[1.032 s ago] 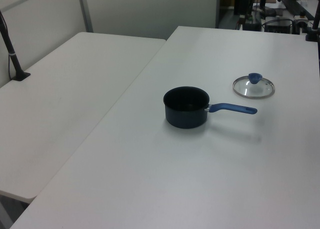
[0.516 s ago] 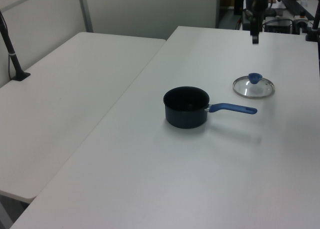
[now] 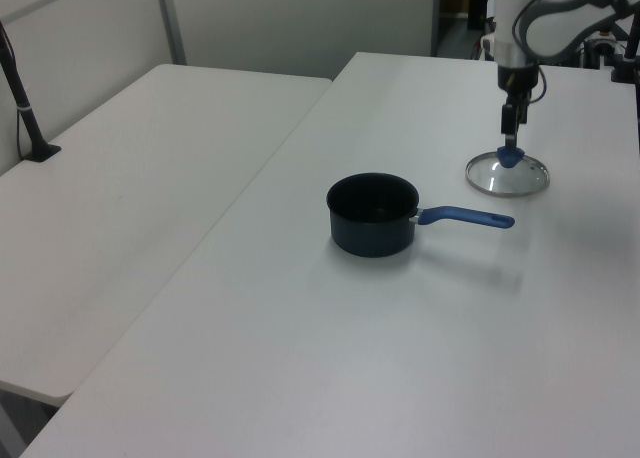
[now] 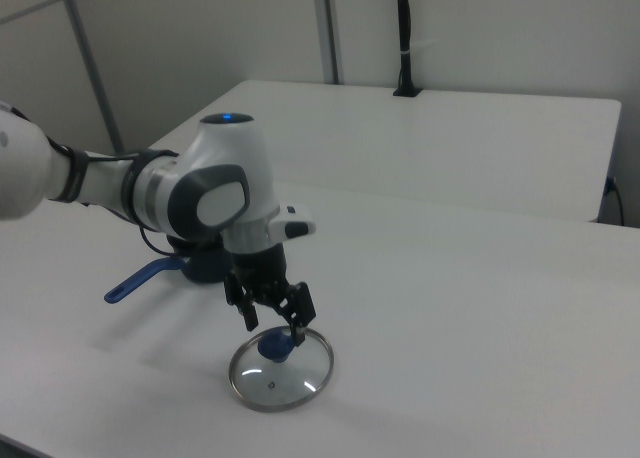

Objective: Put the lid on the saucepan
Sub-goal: 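Close the gripper on the blue knob of the glass lid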

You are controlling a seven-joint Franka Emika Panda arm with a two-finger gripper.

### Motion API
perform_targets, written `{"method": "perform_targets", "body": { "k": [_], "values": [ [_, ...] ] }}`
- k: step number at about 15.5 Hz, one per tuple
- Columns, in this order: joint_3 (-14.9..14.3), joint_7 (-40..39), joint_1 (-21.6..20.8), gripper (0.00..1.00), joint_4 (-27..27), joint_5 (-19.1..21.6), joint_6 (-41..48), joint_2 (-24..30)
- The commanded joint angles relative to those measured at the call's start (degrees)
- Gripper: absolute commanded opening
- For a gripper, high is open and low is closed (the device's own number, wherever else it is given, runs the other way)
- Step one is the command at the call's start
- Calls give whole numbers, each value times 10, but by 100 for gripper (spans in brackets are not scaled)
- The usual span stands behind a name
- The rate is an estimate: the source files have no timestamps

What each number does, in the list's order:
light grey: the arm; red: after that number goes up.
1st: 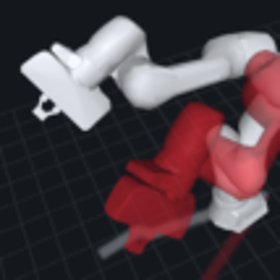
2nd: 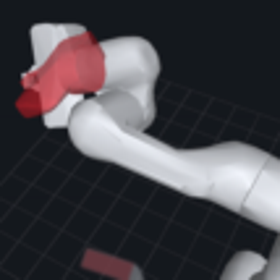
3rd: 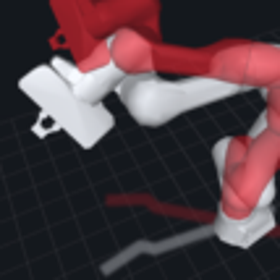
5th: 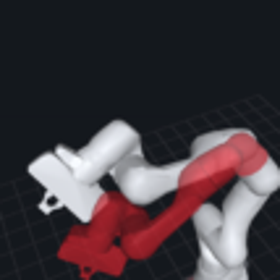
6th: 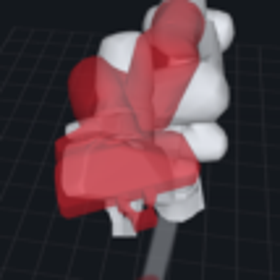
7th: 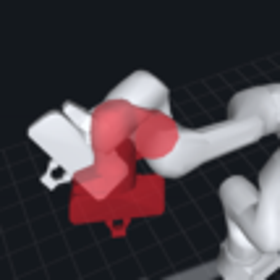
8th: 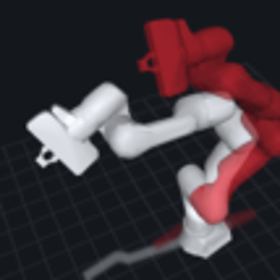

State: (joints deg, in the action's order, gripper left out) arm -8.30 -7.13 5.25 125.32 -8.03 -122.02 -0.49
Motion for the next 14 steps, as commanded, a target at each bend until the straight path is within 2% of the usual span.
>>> {"method": "perform_targets", "body": {
  "k": [1, 4, 7, 10, 12, 14],
  "values": [
    [-3, 77, -8, 100, 9, 2, -58, -55],
    [-3, 82, -8, 90, 8, 2, -63, -62],
    [-3, 85, -7, 64, 5, 14, -61, -54],
    [-1, 85, -9, 60, -19, 40, -21, -26],
    [6, 86, -15, 60, -82, 50, 42, -21],
    [16, 112, -27, 60, -160, 86, 89, -27]
  ]
}}
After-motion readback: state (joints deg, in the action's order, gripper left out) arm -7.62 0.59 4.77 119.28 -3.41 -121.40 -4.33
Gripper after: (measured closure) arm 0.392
